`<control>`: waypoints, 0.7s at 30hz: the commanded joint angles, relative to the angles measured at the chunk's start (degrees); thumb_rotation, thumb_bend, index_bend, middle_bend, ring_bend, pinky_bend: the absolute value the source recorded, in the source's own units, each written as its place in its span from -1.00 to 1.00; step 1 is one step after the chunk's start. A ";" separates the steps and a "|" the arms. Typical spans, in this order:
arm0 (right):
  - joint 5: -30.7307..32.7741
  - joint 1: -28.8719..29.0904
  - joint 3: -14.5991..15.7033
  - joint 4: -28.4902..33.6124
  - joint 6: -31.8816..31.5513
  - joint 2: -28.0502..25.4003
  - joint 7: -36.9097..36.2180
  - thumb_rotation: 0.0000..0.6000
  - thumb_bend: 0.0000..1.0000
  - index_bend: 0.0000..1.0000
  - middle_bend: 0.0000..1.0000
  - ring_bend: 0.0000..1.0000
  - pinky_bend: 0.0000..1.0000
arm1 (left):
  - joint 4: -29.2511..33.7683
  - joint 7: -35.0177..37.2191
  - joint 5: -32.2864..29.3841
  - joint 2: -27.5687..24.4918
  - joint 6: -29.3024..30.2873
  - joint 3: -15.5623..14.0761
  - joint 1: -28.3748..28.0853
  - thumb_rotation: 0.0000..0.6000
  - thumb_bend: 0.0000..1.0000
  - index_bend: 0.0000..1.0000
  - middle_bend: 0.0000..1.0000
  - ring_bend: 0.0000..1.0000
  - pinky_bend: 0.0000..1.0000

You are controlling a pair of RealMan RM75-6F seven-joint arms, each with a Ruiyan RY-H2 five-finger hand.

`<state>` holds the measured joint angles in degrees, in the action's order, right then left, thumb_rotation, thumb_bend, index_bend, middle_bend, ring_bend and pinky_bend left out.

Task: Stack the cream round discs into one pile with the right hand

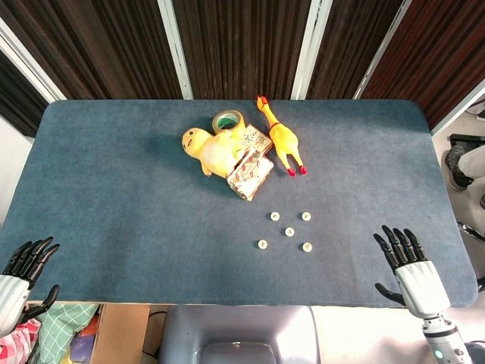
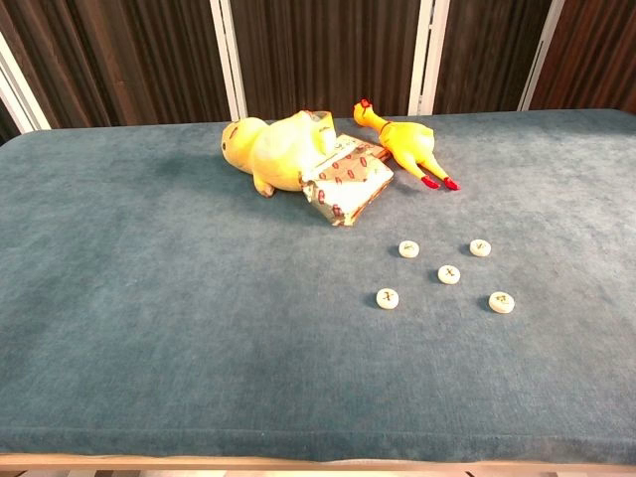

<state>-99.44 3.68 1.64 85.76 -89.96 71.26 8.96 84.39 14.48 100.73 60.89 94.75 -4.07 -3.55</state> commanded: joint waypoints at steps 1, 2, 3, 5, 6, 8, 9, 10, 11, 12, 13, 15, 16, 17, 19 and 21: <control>0.12 0.43 -0.16 -0.29 0.58 0.24 0.02 1.00 -0.62 -1.00 -1.00 -1.00 -1.00 | -0.05 0.17 0.02 0.06 0.28 0.08 0.07 1.00 -0.12 -1.00 -1.00 -1.00 -0.85; 0.00 0.86 -0.37 -0.67 0.93 0.58 -0.08 1.00 -0.62 -1.00 -1.00 -1.00 -1.00 | -0.06 0.39 0.12 0.02 0.37 0.08 0.05 1.00 -0.12 -1.00 -1.00 -1.00 -0.85; -0.05 1.29 -0.55 -0.92 1.38 0.90 -0.21 1.00 -0.62 -1.00 -1.00 -1.00 -1.00 | -0.07 0.60 0.19 -0.01 0.44 0.09 0.01 1.00 -0.12 -1.00 -1.00 -1.00 -0.85; -0.45 2.70 -1.03 -1.16 2.70 1.84 -0.76 1.00 -0.62 -0.99 -1.00 -1.00 -1.00 | -0.21 0.79 0.33 -0.04 0.40 -0.01 -0.03 1.00 -0.12 -1.00 -1.00 -1.00 -0.85; -1.01 4.09 -1.28 -1.21 4.26 2.42 -0.62 1.00 -0.62 -0.97 -1.00 -1.00 -1.00 | -0.26 1.04 0.44 -0.12 0.37 -0.10 -0.06 1.00 -0.12 -1.00 -1.00 -1.00 -0.85; -2.21 6.82 -1.46 -0.42 7.79 2.91 0.71 1.00 -0.62 -0.89 -1.00 -1.00 -1.00 | -0.34 1.52 0.50 -0.19 0.47 -0.07 -0.12 1.00 -0.12 -1.00 -1.00 -1.00 -0.85; -2.73 9.01 -1.60 0.73 10.99 2.99 1.53 1.00 -0.62 -0.87 -1.00 -1.00 -1.00 | -0.42 1.66 0.43 -0.18 0.50 -0.04 -0.13 1.00 -0.12 -1.00 -1.00 -1.00 -0.85; -2.51 10.72 -1.93 1.91 13.78 3.02 2.12 1.00 -0.62 -0.82 -1.00 -1.00 -1.00 | -0.46 1.65 0.45 -0.16 0.54 -0.03 -0.13 1.00 -0.12 -1.00 -1.00 -1.00 -0.85; -2.08 12.54 -2.46 3.10 16.61 3.19 2.59 1.00 -0.62 -0.80 -1.00 -1.00 -1.00 | -0.55 1.70 0.46 -0.15 0.52 -0.06 -0.13 1.00 -0.12 -1.00 -1.00 -1.00 -0.85; -1.31 15.08 -3.48 4.26 20.21 3.87 2.93 1.00 -0.62 -0.78 -1.00 -1.00 -1.00 | -0.62 1.83 0.49 -0.17 0.47 -0.10 -0.16 1.00 -0.12 -1.00 -1.00 -1.00 -0.85; -0.45 16.86 -4.35 4.79 22.73 4.69 3.19 1.00 -0.62 -0.74 -1.00 -1.00 -1.00 | -0.67 1.90 0.52 -0.18 0.50 -0.10 -0.18 1.00 -0.12 -1.00 -1.00 -1.00 -0.85; 1.70 20.85 -6.35 4.99 28.22 7.25 4.01 1.00 -0.61 -0.63 -1.00 -1.00 -1.00 | -0.85 1.93 0.45 -0.12 0.67 -0.02 -0.13 1.00 -0.12 -1.00 -1.00 -1.00 -0.85; 2.84 22.39 -7.23 4.65 30.32 8.50 4.55 1.00 -0.59 -0.54 -1.00 -1.00 -1.00 | -0.89 1.83 0.37 -0.14 0.68 0.01 -0.11 1.00 -0.12 -1.00 -1.00 -1.00 -0.85; 4.13 23.77 -8.06 4.21 32.28 9.81 5.41 1.00 -0.55 -0.44 -1.00 -1.00 -1.00 | -0.92 1.91 0.30 -0.18 0.68 -0.01 -0.08 1.00 -0.12 -1.00 -1.00 -1.00 -0.85; 7.11 26.55 -9.86 2.90 35.95 12.85 8.01 1.00 -0.51 -0.32 -1.00 -1.00 -1.00 | -1.03 2.50 0.09 -0.34 0.90 0.02 0.05 1.00 -0.11 -1.00 -1.00 -1.00 -0.85; 9.70 28.66 -11.24 1.08 38.12 16.04 10.38 1.00 -0.48 -0.20 -1.00 -1.00 -1.00 | -1.32 3.09 -0.29 -0.44 1.38 0.21 0.28 1.00 -0.11 -1.00 -1.00 -1.00 -0.85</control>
<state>-94.24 28.08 -6.34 88.48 -56.32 82.28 15.39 83.19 17.41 100.58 60.51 95.98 -3.94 -3.37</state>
